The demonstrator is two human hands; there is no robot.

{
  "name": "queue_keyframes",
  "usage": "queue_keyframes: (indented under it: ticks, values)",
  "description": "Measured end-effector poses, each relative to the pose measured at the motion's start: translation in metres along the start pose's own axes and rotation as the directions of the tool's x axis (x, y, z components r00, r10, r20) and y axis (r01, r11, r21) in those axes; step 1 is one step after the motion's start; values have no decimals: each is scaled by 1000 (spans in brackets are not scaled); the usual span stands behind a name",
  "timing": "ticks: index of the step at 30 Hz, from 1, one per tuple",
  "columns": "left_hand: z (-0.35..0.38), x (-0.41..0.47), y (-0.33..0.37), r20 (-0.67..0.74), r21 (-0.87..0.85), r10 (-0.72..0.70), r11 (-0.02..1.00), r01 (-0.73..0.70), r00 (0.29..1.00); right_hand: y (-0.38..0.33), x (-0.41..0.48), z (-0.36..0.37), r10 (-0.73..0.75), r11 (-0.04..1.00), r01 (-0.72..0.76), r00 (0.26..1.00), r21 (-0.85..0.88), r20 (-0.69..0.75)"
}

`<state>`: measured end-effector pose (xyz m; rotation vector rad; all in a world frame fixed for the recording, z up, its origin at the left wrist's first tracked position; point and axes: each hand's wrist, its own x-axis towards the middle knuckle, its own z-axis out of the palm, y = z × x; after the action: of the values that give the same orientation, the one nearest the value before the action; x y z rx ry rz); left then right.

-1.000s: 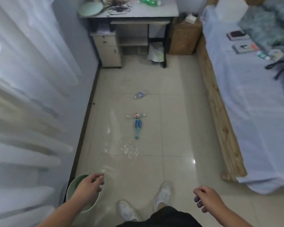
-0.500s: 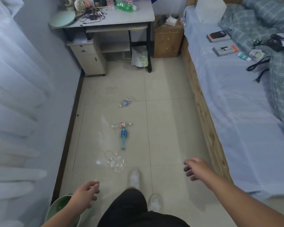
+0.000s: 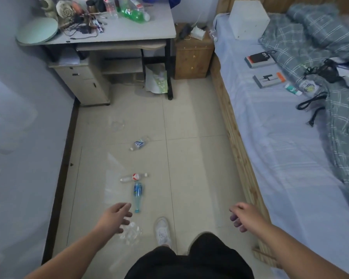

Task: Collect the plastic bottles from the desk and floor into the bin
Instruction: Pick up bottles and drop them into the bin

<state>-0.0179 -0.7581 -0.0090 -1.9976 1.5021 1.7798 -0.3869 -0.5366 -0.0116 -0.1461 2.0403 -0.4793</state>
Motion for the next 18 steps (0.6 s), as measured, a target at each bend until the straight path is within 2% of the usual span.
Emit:
queue_keyframes:
  ticks: [6,10,14,18]
  values:
    - [5,63,145,-8,12,132,991,-132,991,-4,41,-45,175,984,-177,984,34,41]
    - [18,103,210,-41,-9,132,991,-133,990,-30,95,-90,194,981,-193,980,-37,50]
    - [32,123,254,-59,-46,92,994,-95,994,-104,151,-137,166,983,-158,983,-96,83]
    - [37,133,283,-68,-80,31,996,-37,997,-218,190,-168,42,993,-30,994,-116,104]
